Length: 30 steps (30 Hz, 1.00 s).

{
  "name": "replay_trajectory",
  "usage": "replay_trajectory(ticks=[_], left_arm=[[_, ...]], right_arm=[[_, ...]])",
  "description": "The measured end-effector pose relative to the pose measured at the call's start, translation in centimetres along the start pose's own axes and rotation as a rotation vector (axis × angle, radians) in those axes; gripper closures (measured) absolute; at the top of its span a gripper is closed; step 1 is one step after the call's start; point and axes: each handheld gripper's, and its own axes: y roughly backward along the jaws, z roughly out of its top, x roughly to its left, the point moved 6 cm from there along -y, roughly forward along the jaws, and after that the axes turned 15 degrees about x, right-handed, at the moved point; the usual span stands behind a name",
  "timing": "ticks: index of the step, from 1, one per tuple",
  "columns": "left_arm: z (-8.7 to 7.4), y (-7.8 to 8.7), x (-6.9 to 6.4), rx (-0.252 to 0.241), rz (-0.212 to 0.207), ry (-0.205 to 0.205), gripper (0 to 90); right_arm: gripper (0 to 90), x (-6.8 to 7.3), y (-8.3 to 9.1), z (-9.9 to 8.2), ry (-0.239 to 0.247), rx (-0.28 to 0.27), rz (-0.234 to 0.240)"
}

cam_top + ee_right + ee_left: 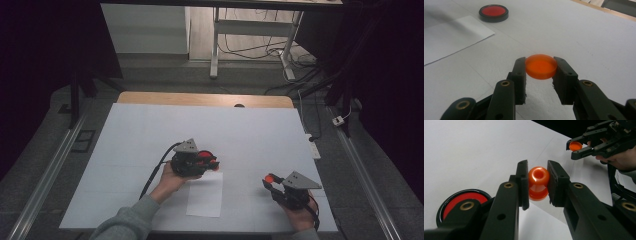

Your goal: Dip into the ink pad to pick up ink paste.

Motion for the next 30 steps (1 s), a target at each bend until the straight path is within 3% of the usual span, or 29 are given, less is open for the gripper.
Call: replay_trajectory(ticks=[30], left_arm=[[-0.4, -1.5, -1.1, 0.037, -0.024, -0.011, 72.4]], right_arm=[[63.7, 0.1, 0.1, 0.2, -0.004, -0.010, 0.009]])
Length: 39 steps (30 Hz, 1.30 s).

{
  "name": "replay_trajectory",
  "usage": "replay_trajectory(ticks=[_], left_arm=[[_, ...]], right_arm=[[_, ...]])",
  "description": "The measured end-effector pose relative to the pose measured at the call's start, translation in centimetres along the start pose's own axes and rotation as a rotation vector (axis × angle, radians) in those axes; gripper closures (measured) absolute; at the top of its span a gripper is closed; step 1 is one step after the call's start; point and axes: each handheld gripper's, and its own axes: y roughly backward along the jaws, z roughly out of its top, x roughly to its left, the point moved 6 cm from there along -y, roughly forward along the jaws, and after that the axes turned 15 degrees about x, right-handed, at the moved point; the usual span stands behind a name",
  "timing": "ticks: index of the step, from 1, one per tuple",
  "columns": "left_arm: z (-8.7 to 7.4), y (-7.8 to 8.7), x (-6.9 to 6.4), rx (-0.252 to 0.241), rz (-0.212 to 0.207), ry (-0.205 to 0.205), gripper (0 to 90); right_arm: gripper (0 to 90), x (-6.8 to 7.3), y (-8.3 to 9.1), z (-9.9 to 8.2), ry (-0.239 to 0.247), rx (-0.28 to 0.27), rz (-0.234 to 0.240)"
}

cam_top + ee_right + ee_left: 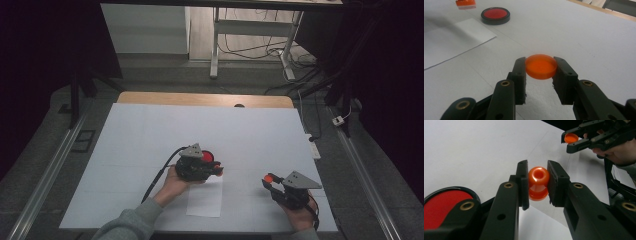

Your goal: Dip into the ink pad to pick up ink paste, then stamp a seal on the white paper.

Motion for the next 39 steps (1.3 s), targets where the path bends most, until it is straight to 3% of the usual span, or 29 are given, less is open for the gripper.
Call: replay_trajectory(ticks=[10, 19, 39], left_arm=[[-0.6, 0.2, -0.8, 0.000, -0.004, 0.008, 72.4], [-1.5, 0.7, -1.8, 0.011, 0.022, -0.001, 72.4], [-3.7, 0.9, -2.0, 0.058, 0.047, 0.011, 72.4]], right_arm=[[63.7, 0.0, 0.0, 0.0, 0.000, -0.002, 0.003], [63.6, 0.0, 0.1, 0.1, -0.003, -0.007, 0.007], [63.7, 0.1, -0.1, 0.1, -0.002, -0.005, 0.009]])
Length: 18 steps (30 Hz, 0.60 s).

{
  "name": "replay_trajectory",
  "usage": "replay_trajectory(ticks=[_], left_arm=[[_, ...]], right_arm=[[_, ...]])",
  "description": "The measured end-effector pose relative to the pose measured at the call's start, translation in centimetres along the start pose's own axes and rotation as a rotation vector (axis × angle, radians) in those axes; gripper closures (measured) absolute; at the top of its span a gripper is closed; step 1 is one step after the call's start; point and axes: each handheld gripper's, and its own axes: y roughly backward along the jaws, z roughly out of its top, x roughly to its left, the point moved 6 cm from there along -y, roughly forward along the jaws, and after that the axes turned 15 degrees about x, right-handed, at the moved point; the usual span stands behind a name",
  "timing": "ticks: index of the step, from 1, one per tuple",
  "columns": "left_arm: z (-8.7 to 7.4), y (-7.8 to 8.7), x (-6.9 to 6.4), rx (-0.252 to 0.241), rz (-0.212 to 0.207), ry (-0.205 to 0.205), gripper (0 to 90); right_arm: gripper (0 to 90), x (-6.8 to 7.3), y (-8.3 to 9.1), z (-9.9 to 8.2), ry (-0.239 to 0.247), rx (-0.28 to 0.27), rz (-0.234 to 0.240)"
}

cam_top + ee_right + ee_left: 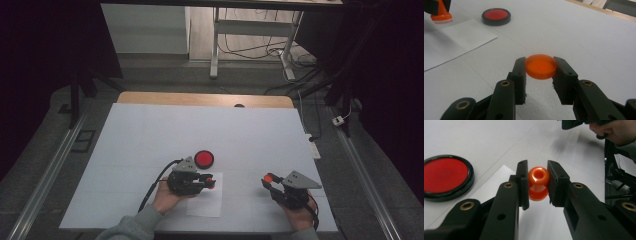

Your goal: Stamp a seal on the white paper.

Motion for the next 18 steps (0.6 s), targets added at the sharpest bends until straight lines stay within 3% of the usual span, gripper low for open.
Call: replay_trajectory(ticks=[18], left_arm=[[-1.0, -1.2, 0.2, 0.053, 0.013, -0.004, 72.4]], right_arm=[[63.7, 0.0, -0.1, 0.0, -0.002, 0.000, 0.003]])
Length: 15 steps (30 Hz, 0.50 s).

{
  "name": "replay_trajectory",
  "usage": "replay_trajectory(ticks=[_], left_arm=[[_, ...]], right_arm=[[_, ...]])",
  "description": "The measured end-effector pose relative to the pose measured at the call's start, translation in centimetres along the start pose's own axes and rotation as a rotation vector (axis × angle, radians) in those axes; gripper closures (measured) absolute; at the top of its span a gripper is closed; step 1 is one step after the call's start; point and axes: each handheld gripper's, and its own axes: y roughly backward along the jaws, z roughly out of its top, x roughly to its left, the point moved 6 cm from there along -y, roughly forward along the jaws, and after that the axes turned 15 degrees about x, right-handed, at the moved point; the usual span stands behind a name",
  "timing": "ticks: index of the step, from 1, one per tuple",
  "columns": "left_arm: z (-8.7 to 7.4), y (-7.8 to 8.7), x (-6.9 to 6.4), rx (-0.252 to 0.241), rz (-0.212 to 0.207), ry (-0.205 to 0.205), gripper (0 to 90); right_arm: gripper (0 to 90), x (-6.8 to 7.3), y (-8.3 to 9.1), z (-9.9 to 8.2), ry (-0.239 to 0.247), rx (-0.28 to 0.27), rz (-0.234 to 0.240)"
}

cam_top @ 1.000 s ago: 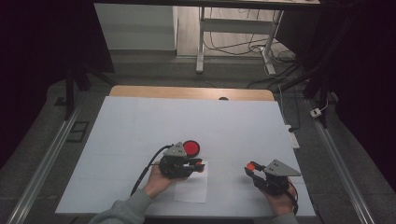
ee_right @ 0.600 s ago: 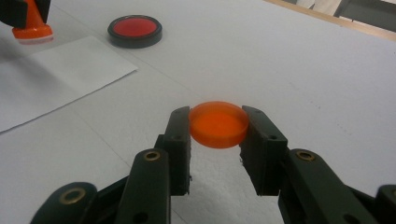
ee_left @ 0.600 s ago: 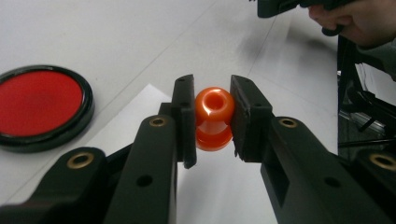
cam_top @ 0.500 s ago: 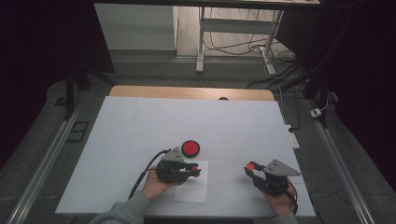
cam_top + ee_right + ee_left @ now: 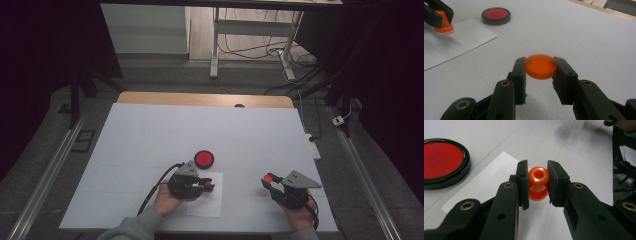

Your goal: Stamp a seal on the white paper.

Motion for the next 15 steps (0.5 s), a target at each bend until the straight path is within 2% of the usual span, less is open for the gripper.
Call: replay_trajectory(ticks=[15], left_arm=[[-0.51, -0.35, 0.22, 0.026, 0.036, -0.003, 72.3]], right_arm=[[63.7, -0.02, -0.02, -0.02, 0.000, 0.005, -0.001]])
